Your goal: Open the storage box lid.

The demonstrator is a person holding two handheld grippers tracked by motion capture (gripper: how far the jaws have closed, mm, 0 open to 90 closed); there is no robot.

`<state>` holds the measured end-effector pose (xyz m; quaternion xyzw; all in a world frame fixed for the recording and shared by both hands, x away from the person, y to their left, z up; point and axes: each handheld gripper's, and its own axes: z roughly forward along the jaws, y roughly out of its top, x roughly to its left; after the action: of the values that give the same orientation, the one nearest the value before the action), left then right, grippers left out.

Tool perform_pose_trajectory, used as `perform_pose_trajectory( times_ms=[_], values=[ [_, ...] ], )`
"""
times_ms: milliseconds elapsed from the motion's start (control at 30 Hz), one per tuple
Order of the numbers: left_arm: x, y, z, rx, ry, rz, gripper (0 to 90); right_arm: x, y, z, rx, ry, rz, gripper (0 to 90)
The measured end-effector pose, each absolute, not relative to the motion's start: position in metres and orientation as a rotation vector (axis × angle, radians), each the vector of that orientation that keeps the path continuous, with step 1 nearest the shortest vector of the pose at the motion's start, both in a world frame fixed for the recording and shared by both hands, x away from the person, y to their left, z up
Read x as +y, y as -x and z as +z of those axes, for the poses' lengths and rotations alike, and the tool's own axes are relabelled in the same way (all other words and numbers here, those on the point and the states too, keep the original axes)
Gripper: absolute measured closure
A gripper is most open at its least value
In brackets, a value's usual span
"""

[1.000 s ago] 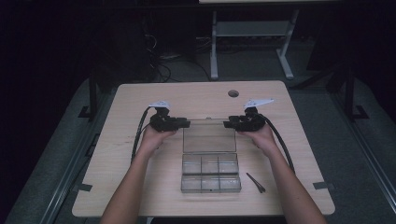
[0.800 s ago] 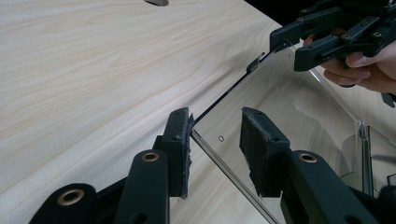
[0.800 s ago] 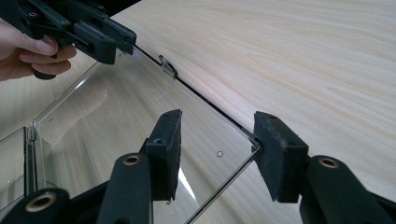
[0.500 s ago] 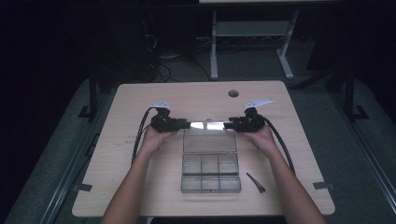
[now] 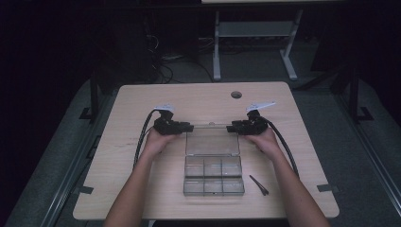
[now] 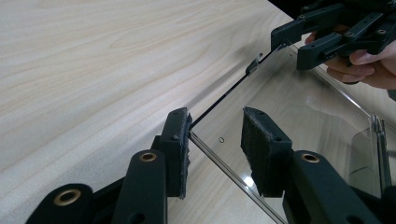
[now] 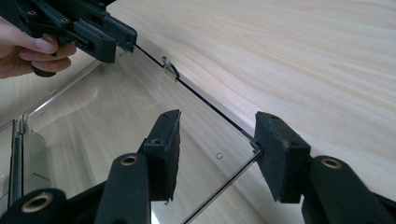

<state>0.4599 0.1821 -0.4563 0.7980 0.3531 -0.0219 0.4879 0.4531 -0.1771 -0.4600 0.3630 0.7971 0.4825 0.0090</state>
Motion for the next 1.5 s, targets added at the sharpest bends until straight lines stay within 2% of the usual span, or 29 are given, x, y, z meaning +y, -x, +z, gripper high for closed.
perform_pose_trajectory(
  times_ms=[1500],
  values=[
    [0.176,-0.463,-0.477,0.901,-2.0,-0.115,60.0,-0.178,-0.454,-0.482,2.555,-1.194,1.459,49.8]
  ],
)
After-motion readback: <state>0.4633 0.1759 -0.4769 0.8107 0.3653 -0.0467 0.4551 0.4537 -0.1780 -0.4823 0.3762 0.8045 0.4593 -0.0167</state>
